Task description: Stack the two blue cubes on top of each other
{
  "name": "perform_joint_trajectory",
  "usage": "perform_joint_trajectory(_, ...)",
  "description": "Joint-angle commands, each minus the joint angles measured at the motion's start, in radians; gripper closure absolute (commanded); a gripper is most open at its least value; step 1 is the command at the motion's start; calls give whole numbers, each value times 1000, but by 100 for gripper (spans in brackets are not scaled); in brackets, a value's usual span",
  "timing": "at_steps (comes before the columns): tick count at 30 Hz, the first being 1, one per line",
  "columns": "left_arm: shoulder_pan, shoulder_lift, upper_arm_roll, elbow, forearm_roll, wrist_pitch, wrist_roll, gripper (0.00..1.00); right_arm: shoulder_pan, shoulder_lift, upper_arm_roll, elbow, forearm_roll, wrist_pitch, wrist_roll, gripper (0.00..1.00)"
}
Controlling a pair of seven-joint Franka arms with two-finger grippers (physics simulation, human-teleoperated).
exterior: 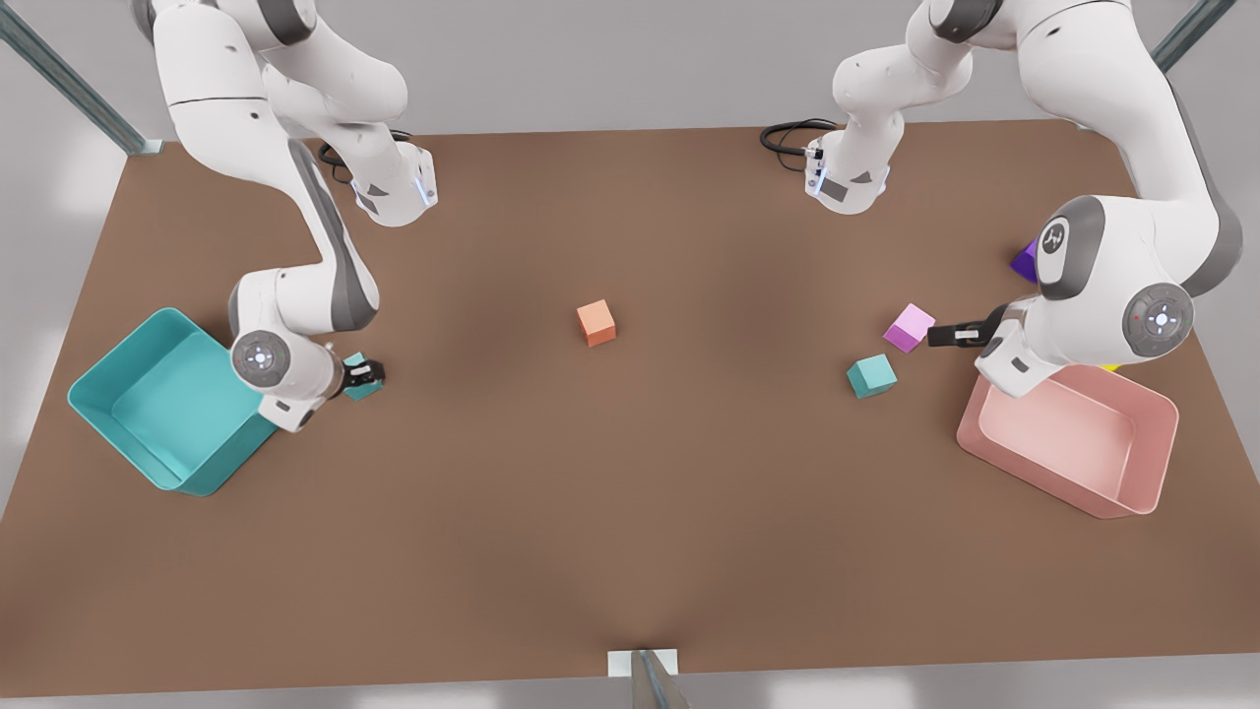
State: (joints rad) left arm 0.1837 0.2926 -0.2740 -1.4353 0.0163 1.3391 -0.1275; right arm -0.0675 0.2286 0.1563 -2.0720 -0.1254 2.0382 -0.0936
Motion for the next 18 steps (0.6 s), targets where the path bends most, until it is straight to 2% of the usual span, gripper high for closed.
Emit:
perform_joint_trajectory(1,0,0,-1,0,1,-1,-15,0,-5,-2,0,-33,0,148,-139,0)
perform_joint_trajectory(6,2,13,-1,0,1,-1,-15,0,-43,9,0,-91,3,161,-359,0)
perform_joint_trajectory(10,2,20,-1,0,1,-1,-15,0,-51,0,0,-152,3,204,-360,0)
perform_joint_trajectory(18,3,20,-1,0,1,-1,-17,0,-61,23,-1,-165,3,206,-365,0)
